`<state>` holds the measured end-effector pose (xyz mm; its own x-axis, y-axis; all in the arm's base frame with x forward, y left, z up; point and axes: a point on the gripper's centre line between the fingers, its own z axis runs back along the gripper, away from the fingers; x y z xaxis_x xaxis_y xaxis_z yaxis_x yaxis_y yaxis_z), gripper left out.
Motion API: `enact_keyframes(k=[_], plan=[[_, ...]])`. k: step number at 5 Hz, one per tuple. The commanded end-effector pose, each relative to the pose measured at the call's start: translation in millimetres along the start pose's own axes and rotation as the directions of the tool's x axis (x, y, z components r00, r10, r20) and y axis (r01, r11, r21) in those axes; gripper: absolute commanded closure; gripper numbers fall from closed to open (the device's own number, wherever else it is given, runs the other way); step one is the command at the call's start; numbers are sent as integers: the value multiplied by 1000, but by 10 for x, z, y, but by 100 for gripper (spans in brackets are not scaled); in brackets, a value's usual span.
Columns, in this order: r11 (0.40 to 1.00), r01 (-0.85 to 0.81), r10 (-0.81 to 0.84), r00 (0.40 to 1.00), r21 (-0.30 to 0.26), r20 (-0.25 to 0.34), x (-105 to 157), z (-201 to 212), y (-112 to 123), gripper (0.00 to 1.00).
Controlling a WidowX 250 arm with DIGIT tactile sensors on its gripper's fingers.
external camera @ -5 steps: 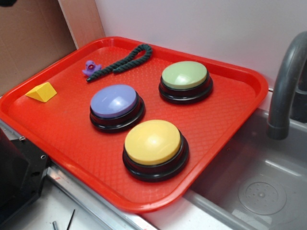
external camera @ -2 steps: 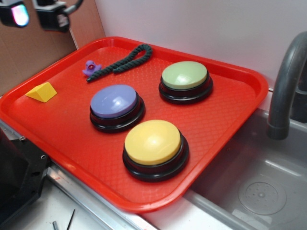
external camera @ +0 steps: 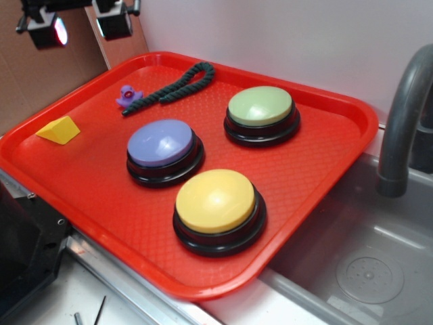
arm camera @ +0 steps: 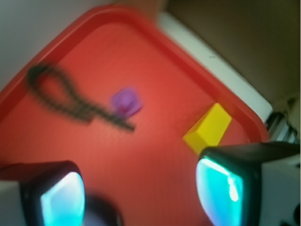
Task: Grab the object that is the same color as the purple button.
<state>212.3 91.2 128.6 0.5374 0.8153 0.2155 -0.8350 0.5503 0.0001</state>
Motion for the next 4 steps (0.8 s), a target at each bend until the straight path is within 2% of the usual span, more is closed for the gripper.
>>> enact_keyframes(k=[1,3,4], plan=[[982,-187,187,978,-10,95,280,-194,365,0],[982,-187,187,978,-10,95,280,-194,365,0],[956,-290,288,956,37,49,309,-457,179,0]])
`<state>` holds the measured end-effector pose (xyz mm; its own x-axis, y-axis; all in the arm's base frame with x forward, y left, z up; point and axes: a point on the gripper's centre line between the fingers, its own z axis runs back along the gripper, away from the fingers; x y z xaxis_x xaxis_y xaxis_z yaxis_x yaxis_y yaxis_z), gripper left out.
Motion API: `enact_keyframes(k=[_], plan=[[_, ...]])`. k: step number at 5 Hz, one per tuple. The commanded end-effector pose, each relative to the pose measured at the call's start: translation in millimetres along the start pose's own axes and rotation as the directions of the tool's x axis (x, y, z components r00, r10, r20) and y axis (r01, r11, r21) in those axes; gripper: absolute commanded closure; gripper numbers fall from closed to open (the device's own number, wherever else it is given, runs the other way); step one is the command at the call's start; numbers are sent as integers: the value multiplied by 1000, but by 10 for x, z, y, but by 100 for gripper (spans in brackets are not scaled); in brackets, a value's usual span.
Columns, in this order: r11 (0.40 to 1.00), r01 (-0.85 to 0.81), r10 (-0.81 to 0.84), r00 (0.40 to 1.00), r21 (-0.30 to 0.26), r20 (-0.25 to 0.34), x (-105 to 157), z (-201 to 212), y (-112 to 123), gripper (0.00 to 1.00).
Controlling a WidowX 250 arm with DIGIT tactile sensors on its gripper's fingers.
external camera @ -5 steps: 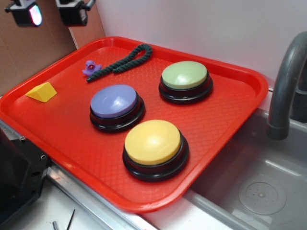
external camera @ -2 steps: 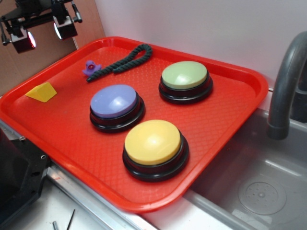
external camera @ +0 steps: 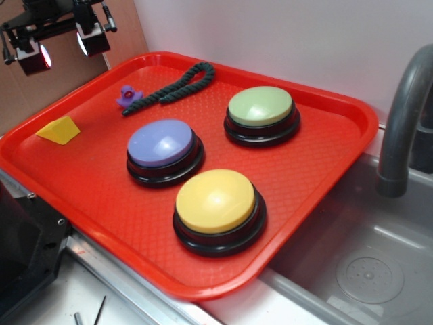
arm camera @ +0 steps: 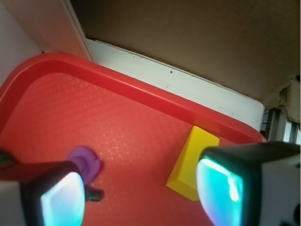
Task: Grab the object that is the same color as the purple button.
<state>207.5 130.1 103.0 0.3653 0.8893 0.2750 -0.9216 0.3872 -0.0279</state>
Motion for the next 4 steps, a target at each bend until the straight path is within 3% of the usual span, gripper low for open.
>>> enact_keyframes(k=[1,2,3,4], plan=[[979,-199,200,980,43,-16,52,-197,-251,0],[978,-209,209,977,25,-30,79,-255,-303,0],[969,-238,236,971,59,42,93,-437,-335,0],[974,-218,217,976,57,21,73,-625,-346,0]])
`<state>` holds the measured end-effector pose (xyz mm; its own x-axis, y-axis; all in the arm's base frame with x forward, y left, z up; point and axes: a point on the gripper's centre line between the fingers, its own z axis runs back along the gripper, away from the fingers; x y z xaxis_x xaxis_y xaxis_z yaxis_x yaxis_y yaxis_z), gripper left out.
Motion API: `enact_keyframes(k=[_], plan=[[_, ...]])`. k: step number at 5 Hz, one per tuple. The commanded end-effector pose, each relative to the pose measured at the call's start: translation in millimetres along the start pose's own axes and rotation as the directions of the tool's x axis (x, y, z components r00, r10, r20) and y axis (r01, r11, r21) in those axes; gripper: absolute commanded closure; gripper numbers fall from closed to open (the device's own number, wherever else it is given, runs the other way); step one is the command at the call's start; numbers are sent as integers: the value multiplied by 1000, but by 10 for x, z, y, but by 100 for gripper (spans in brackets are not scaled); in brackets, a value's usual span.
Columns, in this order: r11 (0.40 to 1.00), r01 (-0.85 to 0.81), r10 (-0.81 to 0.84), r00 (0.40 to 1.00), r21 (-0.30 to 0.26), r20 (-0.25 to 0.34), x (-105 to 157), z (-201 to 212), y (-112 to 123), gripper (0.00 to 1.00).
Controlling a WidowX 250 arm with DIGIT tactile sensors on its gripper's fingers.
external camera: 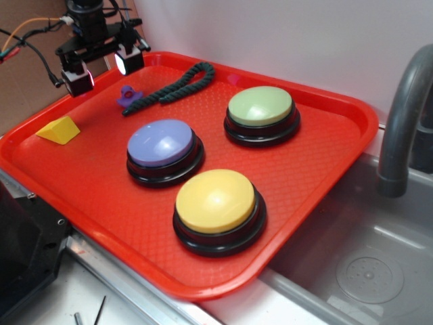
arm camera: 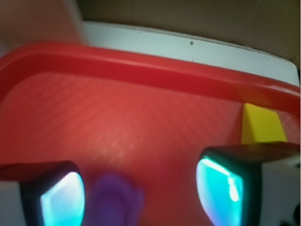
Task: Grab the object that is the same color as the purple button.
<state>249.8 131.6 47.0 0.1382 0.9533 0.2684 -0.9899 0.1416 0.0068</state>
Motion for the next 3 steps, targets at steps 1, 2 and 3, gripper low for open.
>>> enact_keyframes(k=[1,2,3], plan=[[1000,23,-22,1000,-14,5,-12,-172,-86,0],[1000,21,-21,1000,-14,-18,-91,-155,-92,25],[999,-16,15,1000,-43,-26,-120,-44,-21,100]])
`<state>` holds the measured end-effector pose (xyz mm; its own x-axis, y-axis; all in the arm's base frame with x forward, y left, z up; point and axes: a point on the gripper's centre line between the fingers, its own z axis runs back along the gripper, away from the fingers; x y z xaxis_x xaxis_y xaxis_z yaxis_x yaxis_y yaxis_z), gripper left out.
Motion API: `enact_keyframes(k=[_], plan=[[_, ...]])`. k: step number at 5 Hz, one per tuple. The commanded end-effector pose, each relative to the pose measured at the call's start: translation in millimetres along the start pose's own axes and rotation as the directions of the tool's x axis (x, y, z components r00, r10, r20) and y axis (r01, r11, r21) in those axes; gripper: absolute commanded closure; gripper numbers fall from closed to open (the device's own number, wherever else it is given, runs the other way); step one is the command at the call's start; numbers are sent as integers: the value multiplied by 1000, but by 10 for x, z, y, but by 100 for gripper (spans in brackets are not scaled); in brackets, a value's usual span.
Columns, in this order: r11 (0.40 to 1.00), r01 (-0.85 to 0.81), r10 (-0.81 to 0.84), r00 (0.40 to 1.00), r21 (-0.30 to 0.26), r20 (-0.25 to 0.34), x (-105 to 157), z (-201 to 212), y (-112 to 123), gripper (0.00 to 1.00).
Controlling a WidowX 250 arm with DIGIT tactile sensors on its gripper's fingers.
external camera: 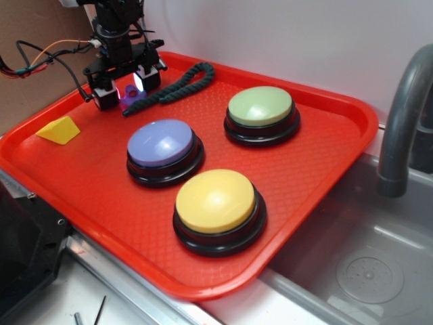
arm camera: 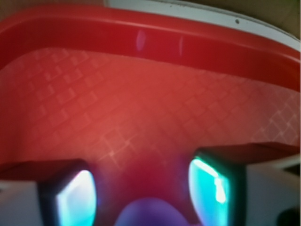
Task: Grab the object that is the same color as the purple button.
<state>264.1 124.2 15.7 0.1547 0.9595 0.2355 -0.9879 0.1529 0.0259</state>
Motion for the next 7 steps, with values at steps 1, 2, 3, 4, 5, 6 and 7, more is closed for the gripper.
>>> enact_keyframes(k=[1,2,3,4,5,6,7], plan=[[995,-11,13,1000,-100,24,-3,474,227,100],[988,72,-59,994,-138,96,26,799,300,100],[985,89,-68,988,-145,139,20,967,359,100],[988,76,-60,991,-132,118,14,953,363,100],[992,39,-32,998,-121,57,17,806,388,0],[995,3,-7,999,-95,-45,-71,578,358,0],[995,-33,21,992,-99,-121,-146,455,330,0]])
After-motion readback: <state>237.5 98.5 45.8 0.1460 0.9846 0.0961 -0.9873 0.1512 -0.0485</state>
